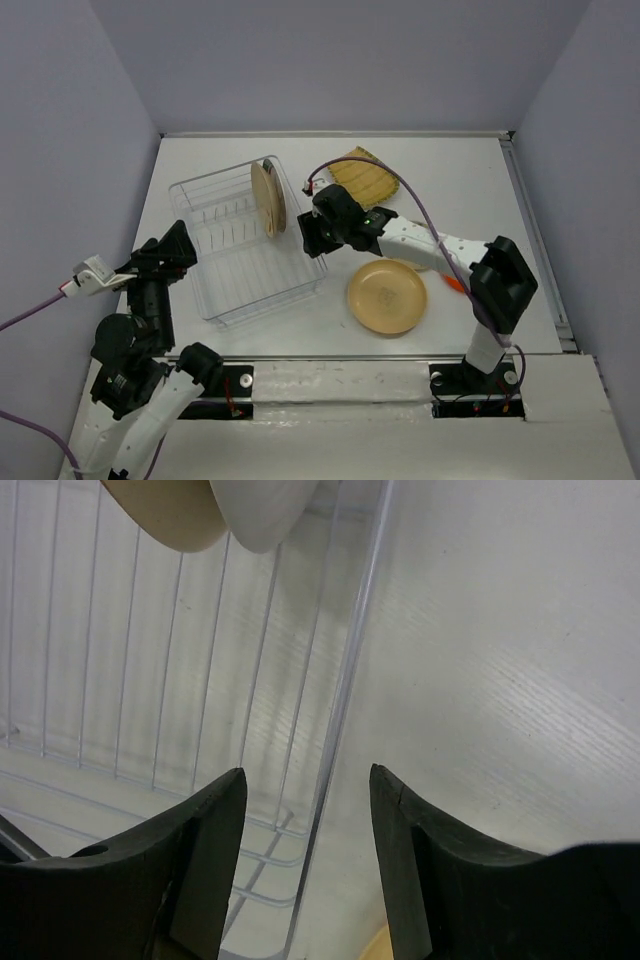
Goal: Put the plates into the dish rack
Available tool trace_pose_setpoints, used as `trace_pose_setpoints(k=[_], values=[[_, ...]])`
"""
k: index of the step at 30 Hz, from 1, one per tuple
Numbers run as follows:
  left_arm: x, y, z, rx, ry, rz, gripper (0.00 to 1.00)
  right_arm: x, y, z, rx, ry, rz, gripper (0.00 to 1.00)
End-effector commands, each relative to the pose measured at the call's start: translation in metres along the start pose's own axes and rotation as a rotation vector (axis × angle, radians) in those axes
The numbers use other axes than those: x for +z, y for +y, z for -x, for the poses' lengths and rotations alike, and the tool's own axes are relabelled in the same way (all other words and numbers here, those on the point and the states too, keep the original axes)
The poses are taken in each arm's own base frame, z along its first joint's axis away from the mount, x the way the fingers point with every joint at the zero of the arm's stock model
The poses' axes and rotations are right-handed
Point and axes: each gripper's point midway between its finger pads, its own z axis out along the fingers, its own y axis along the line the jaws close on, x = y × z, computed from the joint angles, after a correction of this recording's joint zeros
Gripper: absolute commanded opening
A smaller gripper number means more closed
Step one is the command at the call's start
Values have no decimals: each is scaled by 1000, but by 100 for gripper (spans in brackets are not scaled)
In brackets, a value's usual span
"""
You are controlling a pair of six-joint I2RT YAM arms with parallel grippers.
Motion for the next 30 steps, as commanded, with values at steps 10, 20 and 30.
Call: trace_pose_setpoints(k=[10, 20, 30], values=[[4, -6, 2, -4, -19, -14, 99, 45, -18, 25, -202, 34, 140, 12], [4, -5, 3, 1, -22, -10, 99, 74, -47, 64, -374, -2, 168, 10], [5, -7, 1, 6, -15, -17, 99, 36, -77, 138, -175, -191, 92, 71]])
